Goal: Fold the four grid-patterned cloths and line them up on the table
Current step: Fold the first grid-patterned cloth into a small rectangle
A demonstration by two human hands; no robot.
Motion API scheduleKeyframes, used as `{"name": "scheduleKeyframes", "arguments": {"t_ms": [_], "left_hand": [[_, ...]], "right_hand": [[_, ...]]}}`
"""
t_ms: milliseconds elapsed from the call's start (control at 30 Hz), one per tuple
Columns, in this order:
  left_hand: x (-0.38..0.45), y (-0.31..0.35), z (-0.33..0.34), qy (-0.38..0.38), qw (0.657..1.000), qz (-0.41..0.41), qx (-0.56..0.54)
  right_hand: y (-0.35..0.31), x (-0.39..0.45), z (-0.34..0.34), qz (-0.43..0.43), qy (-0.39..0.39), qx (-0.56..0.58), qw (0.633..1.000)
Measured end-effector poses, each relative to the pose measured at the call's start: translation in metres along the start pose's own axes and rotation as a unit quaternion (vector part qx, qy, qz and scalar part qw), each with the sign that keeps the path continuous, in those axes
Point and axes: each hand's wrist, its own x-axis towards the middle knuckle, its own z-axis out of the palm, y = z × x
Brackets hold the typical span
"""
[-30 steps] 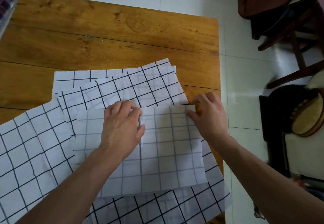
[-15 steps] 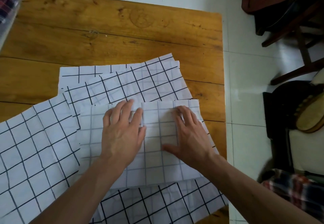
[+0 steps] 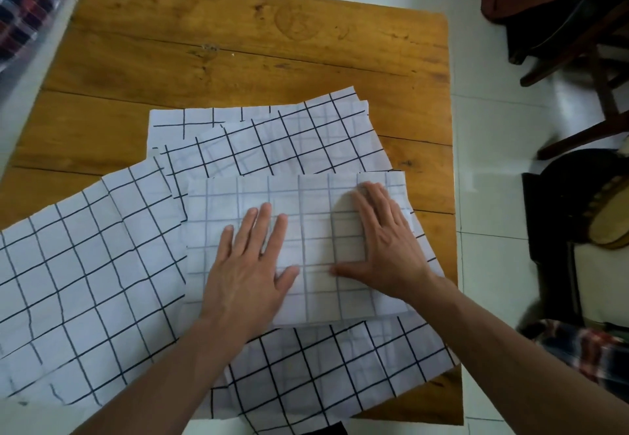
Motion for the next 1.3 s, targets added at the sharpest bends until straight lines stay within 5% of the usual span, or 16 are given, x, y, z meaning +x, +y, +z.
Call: {"name": "scheduleKeyframes", "arguments": {"t_ms": [267, 633, 800, 967, 1300], "left_hand": [[-0.007, -0.006, 0.007, 0.009, 1.000, -0.008, -0.002], [-0.030, -0.035, 0.009, 0.033, 0.999, -0.035, -0.005], [-0.037, -0.002, 0.009, 0.117, 0.992, 0.055, 0.000], [-0.039, 0.002, 0.019, 0.109, 0.991, 0.073, -0.017], [-0.039, -0.007, 0.028, 0.144, 0.985, 0.090, -0.042]], "right_hand": [[-0.053, -0.043, 0.026, -0.062, -0.026, -0.020, 0.998], [-0.021, -0.068, 0.048, 0.012, -0.004, -0.107, 0.994], [-0.053, -0.069, 0.041, 0.009, -0.003, -0.080, 0.997], [-0.086, -0.071, 0.058, -0.032, -0.016, -0.015, 0.999], [-0.024, -0.112, 0.064, 0.066, 0.028, -0.020, 0.997]]}}
